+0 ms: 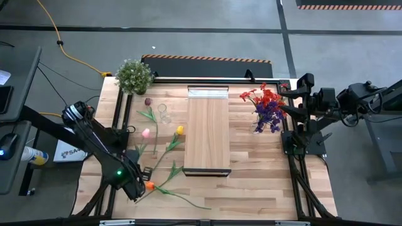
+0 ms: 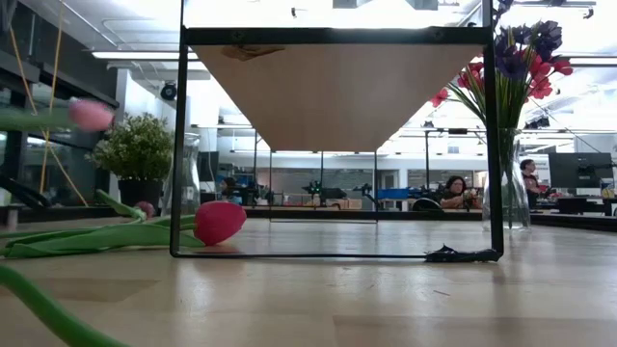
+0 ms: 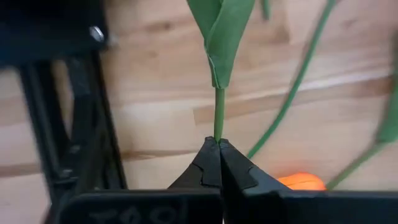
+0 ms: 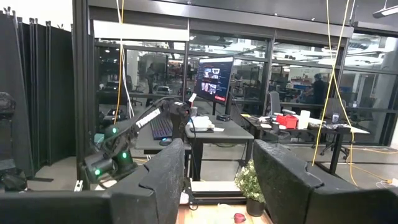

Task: Pick and place flowers into a vace then onto a shelf
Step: Put the pink tulip into the left transparent vase

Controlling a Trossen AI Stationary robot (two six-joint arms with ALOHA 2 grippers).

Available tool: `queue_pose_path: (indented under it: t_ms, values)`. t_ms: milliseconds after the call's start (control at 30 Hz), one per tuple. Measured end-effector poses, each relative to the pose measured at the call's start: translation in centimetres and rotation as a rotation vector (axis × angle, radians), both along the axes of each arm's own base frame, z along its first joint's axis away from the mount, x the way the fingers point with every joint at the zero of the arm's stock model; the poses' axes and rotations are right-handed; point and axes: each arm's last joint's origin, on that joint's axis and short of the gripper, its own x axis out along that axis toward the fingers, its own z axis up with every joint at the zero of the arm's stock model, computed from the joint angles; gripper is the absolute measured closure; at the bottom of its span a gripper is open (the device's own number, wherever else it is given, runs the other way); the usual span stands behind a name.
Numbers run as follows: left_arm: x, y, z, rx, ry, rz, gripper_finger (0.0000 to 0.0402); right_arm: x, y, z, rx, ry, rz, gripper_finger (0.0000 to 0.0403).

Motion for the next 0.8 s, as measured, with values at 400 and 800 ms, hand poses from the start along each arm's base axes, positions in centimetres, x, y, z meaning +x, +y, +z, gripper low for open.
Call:
queue_pose_path:
  t_ms: [400, 800]
  values:
    - [0.5, 1.0, 6.3, 0.210, -0.288, -0.029, 0.0381, 0.0, 0.0, 0.0, 0.000, 0.000, 0.001, 0.0222]
    - [1.0, 2.1, 7.7, 0.419, -0.591, -0.097, 0.0381, 0.0, 0.0, 0.0, 0.000, 0.000, 0.001, 0.0222]
